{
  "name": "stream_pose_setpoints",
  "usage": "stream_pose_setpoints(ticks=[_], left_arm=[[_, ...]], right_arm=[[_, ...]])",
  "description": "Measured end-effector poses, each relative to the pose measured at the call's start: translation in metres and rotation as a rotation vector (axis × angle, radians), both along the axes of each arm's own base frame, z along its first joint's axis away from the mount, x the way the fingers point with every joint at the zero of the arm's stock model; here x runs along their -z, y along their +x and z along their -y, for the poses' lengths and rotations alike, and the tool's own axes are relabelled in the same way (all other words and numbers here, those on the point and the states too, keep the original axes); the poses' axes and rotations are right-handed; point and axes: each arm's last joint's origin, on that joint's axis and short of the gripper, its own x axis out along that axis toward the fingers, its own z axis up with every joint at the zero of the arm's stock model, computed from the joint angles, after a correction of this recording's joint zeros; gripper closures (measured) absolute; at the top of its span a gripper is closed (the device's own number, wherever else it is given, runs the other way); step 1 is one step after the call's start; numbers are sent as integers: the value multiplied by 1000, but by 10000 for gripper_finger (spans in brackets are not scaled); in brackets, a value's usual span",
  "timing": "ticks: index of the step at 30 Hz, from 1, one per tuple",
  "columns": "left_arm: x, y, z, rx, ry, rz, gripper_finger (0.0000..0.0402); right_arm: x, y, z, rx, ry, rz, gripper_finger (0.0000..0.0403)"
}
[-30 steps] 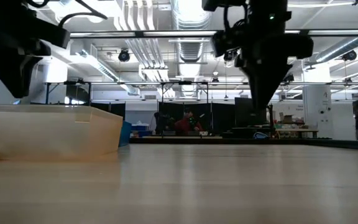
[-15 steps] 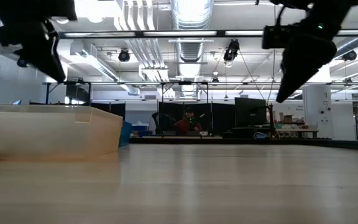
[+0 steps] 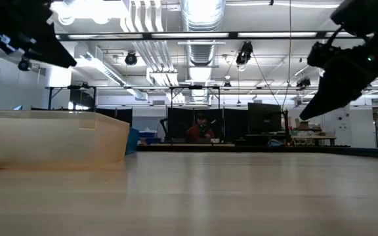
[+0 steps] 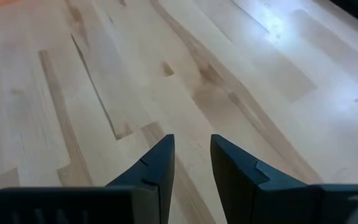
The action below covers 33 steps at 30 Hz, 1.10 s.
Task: Sort silverware by color (type)
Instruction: Return to Home Position
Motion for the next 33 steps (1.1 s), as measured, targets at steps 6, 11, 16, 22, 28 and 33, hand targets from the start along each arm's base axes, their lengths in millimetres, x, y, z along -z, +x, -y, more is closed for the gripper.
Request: stream_pose_setpoints(ticks=[6, 11, 16, 22, 28, 33], left_arm=[[25, -6, -6, -13, -37, 154, 227], [29, -5, -5, 2, -41, 181, 232], [27, -4, -4, -1, -7, 204, 235], [21, -2, -3, 2, 1, 214, 235], [21, -2, -3, 3, -1, 217, 235], [21, -2, -3, 5, 13, 213, 235]], right_arm=[[27, -13, 2, -1, 13, 80, 314], [47, -21, 4, 11, 16, 153, 312], [64, -31, 6, 30, 7, 201, 315], [64, -32, 9, 113, -19, 216, 321], [64, -32, 9, 123, -36, 216, 321], [64, -32, 9, 122, -37, 215, 321]])
